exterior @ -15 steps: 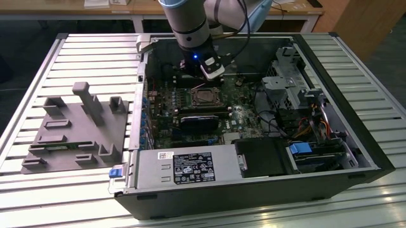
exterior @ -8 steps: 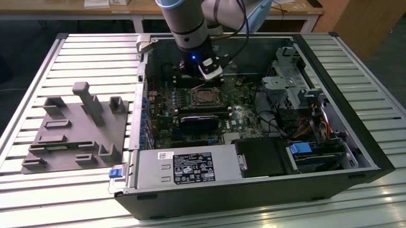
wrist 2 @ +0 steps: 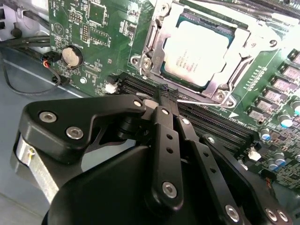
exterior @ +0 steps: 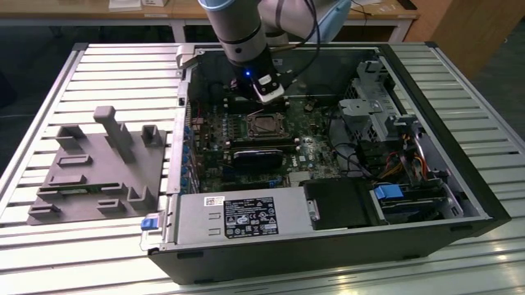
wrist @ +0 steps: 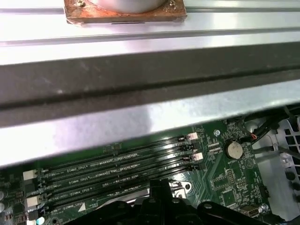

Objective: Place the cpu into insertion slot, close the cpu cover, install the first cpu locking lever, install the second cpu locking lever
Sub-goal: 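Install the first cpu locking lever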

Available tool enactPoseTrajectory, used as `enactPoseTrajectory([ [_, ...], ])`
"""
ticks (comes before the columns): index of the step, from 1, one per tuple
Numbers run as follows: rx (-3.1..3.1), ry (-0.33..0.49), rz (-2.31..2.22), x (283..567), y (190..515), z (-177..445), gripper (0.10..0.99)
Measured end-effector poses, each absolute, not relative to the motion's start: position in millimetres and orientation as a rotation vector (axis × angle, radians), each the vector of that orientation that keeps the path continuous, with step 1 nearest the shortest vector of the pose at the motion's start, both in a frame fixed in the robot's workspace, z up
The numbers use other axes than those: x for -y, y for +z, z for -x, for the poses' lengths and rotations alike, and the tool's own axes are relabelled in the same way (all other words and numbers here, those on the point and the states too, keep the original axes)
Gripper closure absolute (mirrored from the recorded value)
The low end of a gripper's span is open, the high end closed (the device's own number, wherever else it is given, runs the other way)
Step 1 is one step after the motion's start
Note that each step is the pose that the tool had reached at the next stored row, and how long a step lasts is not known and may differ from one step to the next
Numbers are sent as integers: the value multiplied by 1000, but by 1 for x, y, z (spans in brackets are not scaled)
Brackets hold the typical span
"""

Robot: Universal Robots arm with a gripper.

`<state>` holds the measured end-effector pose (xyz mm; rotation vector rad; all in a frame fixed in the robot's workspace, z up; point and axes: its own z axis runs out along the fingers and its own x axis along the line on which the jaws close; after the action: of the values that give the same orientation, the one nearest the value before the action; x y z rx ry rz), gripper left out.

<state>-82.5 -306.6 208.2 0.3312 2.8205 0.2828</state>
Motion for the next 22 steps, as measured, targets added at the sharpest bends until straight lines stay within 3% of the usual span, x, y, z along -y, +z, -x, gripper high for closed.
enactPoseTrajectory([
  [22, -2797, 257, -452, 296, 203, 84, 984],
])
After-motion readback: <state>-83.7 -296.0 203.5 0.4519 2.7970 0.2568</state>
